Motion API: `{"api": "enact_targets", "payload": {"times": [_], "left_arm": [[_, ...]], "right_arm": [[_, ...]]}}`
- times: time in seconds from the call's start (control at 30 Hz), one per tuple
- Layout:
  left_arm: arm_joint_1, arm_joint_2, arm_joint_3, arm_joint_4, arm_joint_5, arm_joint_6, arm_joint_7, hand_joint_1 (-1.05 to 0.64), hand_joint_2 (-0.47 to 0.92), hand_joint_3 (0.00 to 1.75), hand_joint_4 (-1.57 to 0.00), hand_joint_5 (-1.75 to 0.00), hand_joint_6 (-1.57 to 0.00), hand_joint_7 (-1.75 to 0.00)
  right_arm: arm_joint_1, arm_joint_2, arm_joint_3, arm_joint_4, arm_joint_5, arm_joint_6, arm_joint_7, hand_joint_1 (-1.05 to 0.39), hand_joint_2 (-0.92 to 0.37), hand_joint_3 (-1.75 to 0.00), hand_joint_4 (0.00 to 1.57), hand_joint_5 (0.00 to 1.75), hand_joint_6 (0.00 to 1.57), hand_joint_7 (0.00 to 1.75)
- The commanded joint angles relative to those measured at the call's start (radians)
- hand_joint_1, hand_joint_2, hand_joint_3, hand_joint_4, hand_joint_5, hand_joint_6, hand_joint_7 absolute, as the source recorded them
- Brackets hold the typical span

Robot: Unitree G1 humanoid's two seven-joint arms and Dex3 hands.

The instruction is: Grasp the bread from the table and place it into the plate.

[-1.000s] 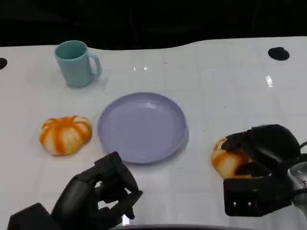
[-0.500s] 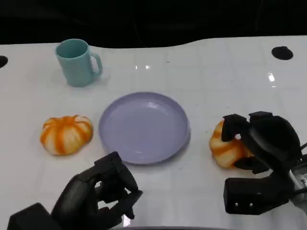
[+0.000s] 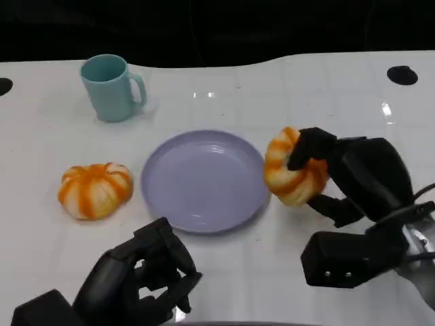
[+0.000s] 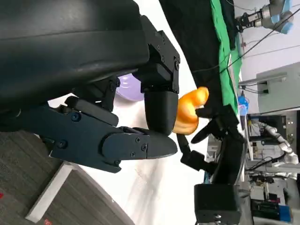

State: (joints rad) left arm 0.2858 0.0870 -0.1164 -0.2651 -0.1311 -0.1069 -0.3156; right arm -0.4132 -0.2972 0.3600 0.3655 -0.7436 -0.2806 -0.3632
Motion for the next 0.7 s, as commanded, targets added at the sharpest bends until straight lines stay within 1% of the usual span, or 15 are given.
{"api": "enact_targets", "payload": {"times": [0.03, 0.17, 0.33, 0.5, 0.63, 0.7], "left_arm": [[0.004, 0.006, -0.002, -0.011, -0.005, 0.008, 0.004, -0.53, 0.92, 0.38, -0.65, -1.75, -0.45, -1.73], [0.007, 0.006, -0.004, -0.014, -0.009, 0.01, 0.003, -0.52, 0.92, 0.37, -0.65, -1.75, -0.45, -1.73], [0.011, 0.004, -0.007, -0.018, -0.014, 0.016, 0.003, -0.53, 0.92, 0.37, -0.66, -1.75, -0.45, -1.72], [0.015, 0.005, -0.009, -0.02, -0.011, 0.014, 0.002, -0.51, 0.92, 0.37, -0.67, -1.75, -0.45, -1.72], [0.017, 0.004, -0.012, -0.024, -0.008, 0.014, 0.003, -0.53, 0.92, 0.37, -0.67, -1.75, -0.45, -1.73], [0.019, 0.003, -0.014, -0.029, -0.005, 0.019, 0.007, -0.54, 0.92, 0.37, -0.67, -1.75, -0.45, -1.73]], "right_arm": [[-0.04, 0.032, -0.003, -0.039, 0.014, 0.006, 0.025, -0.15, -0.24, -1.42, 1.02, 1.75, 0.77, 1.74], [-0.06, 0.07, 0.005, -0.042, 0.02, 0.016, 0.056, -0.16, -0.25, -1.44, 1.02, 1.75, 0.77, 1.74], [-0.106, 0.124, 0.017, 0.008, 0.03, 0.004, 0.073, -0.15, -0.25, -1.44, 1.01, 1.75, 0.76, 1.73], [-0.17, 0.182, 0.039, 0.103, 0.037, 0.012, 0.083, -0.17, -0.26, -1.42, 1.01, 1.75, 0.77, 1.72], [-0.211, 0.217, 0.045, 0.182, 0.056, 0.007, 0.091, -0.13, -0.26, -1.38, 1.0, 1.75, 0.74, 1.74], [-0.232, 0.23, 0.048, 0.23, 0.06, 0.001, 0.081, -0.12, -0.27, -1.37, 0.99, 1.75, 0.74, 1.72]]}}
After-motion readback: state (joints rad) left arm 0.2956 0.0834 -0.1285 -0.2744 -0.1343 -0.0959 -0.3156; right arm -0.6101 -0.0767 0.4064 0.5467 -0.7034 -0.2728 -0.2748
